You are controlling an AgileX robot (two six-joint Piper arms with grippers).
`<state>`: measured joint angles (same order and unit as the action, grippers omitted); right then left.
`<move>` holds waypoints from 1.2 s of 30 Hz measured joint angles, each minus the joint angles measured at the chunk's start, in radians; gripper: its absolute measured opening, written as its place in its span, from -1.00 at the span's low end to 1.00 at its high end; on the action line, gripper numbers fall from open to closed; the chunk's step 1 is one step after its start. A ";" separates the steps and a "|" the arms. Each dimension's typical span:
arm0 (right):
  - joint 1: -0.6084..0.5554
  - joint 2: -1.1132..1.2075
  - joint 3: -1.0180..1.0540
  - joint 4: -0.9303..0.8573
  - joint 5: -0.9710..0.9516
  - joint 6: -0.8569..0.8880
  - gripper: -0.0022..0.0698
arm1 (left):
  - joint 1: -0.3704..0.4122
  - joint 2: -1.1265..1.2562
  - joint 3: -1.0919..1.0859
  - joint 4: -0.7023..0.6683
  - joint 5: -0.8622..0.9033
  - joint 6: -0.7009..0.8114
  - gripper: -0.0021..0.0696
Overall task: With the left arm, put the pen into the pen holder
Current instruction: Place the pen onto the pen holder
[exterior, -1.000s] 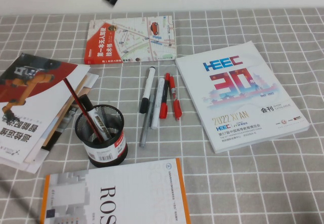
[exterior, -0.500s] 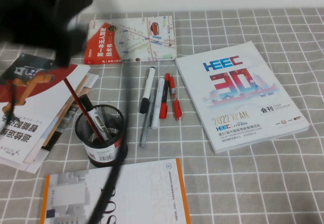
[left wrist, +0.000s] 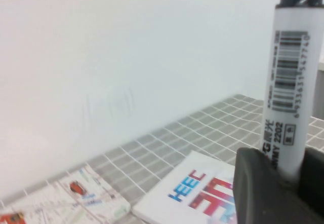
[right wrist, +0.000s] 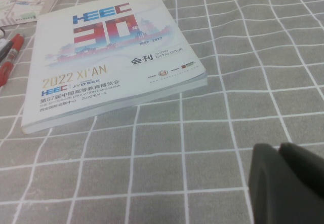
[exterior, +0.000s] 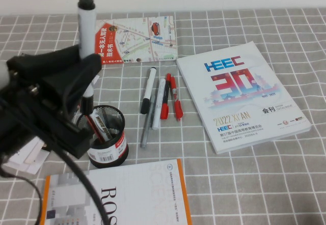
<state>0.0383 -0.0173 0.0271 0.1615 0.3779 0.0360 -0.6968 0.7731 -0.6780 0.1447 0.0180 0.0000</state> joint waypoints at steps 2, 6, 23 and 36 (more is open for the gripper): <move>0.000 0.000 0.000 0.000 0.000 0.000 -0.98 | 0.000 0.016 0.001 0.000 -0.018 0.031 -0.64; 0.000 0.000 0.000 0.000 0.000 0.000 -0.98 | 0.000 0.079 0.001 0.005 -0.046 0.050 -0.64; 0.000 0.000 0.000 0.000 0.000 0.000 -0.98 | 0.081 0.290 0.164 -0.126 -0.536 0.053 -0.64; 0.000 0.000 0.000 0.000 0.000 0.000 -0.98 | 0.126 0.428 0.291 -0.337 -0.752 0.094 -0.64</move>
<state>0.0383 -0.0173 0.0271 0.1615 0.3779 0.0360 -0.5709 1.2012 -0.3869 -0.1925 -0.7344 0.0936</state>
